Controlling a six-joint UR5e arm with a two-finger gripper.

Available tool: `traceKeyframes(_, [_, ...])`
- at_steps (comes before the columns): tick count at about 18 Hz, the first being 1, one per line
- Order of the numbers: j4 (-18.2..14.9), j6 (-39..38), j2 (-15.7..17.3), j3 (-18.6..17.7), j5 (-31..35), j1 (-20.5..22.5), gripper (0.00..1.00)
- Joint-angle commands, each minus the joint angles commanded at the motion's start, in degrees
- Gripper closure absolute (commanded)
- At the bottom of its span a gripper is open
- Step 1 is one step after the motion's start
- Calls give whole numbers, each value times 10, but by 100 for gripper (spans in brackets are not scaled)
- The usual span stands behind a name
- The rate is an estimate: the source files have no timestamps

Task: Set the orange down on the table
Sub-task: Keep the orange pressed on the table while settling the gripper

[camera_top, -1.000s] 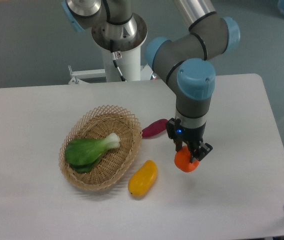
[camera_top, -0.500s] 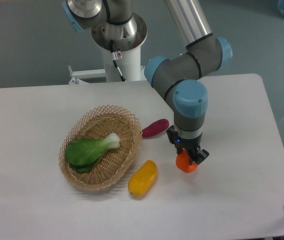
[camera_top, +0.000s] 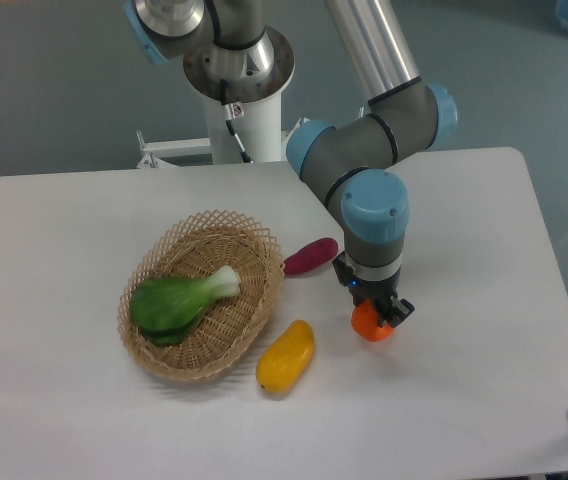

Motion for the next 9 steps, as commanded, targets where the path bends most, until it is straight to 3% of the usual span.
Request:
traceKeyframes(5, [0, 0, -1, -1, -1, 0, 41])
traceKeyframes(8, [0, 1, -1, 0, -1, 0, 24])
traceKeyframes(9, [1, 3, -1, 1, -1, 0, 8])
